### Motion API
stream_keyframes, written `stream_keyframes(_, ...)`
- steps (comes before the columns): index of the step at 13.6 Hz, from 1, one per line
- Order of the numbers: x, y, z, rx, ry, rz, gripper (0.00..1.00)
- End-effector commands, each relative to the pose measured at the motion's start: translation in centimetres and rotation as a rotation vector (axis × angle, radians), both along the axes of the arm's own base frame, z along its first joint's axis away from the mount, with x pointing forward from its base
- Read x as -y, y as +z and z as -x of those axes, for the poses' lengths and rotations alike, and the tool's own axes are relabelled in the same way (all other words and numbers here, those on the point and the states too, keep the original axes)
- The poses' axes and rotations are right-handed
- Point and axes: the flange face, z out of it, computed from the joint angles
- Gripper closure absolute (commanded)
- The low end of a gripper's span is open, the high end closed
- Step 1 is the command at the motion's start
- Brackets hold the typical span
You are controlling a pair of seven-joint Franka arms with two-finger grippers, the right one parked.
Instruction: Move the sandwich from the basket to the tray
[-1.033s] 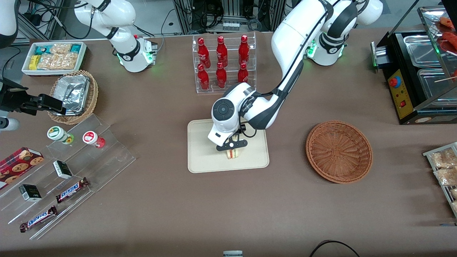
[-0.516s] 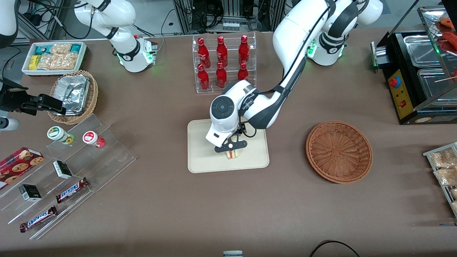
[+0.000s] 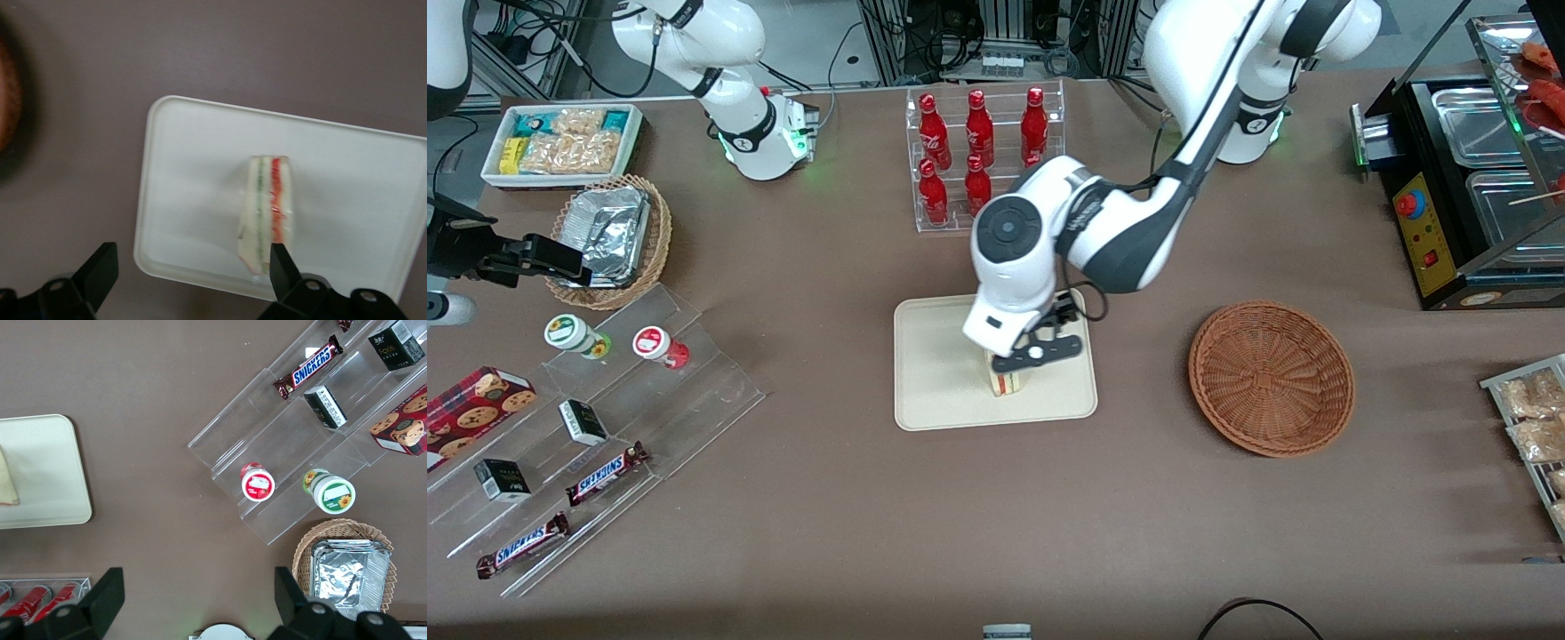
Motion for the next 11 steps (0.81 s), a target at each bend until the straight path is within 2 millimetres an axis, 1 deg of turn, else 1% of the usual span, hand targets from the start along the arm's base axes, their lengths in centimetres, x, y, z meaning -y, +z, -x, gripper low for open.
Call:
stream_keyframes(1, -4.5, 0.9, -0.5, -0.020, -0.003, -0.024, 0.00)
stream_keyframes(3, -8.7, 2.6, -1.1, -0.033, -0.041, -0.010, 0.00)
stream_keyframes(4, -10.5, 2.8, -1.4, -0.042, -0.046, -0.008, 0.00)
stream_keyframes(7, -16.1, 4.7, -2.4, -0.054, -0.095, 0.012, 0.00)
stream_keyframes(11, -23.0, 6.7, -2.5, -0.075, -0.158, 0.046, 0.00)
